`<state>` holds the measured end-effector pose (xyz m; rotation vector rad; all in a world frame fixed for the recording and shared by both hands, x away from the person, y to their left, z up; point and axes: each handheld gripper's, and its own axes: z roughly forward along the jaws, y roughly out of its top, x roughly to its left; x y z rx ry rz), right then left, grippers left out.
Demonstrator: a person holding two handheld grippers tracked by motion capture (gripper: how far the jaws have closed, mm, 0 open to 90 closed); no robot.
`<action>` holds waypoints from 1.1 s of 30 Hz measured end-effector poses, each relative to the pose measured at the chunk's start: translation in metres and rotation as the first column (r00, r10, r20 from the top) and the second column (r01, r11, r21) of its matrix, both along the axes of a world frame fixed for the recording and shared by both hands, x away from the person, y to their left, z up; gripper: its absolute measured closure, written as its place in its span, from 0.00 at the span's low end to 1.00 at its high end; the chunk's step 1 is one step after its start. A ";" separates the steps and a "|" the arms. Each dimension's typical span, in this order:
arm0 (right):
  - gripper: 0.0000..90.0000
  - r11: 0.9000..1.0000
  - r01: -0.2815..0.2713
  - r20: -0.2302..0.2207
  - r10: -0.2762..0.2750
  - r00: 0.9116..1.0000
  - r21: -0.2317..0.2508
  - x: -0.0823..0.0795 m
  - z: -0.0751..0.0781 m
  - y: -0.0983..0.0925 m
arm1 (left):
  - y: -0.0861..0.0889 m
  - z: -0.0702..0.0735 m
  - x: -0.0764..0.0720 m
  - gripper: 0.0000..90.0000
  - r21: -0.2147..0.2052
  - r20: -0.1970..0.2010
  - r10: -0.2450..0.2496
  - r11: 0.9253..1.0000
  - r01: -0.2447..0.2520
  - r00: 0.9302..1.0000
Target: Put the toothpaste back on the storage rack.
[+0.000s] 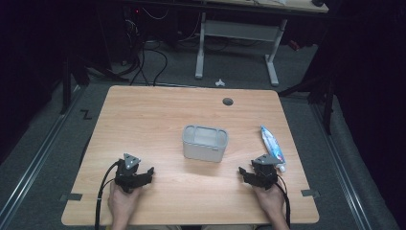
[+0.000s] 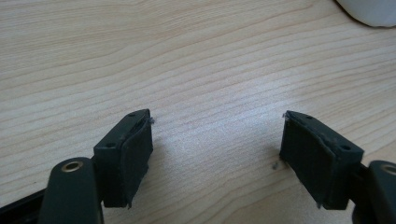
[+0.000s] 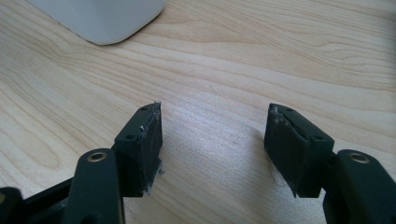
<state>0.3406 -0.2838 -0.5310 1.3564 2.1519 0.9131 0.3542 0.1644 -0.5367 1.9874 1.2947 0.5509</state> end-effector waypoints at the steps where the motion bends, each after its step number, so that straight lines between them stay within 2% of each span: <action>1: 0.41 1.000 -0.002 0.003 0.002 1.000 -0.003 0.000 0.000 0.000 | 0.000 0.000 0.000 0.29 0.000 0.000 0.000 1.000 0.000 1.000; 14: 0.41 1.000 -0.001 0.001 0.001 1.000 -0.002 0.000 0.000 0.000 | 0.000 0.000 0.000 0.29 0.001 0.000 0.001 1.000 -0.001 1.000; 19: 0.38 1.000 0.016 -0.002 -0.016 1.000 -0.001 0.000 0.000 0.000 | 0.000 0.000 0.000 0.29 0.001 0.000 0.001 1.000 -0.001 1.000; 33: 0.40 1.000 0.025 0.000 -0.025 1.000 0.000 -0.003 0.000 0.001 | 0.000 0.000 0.000 0.29 0.001 0.000 0.002 1.000 -0.002 1.000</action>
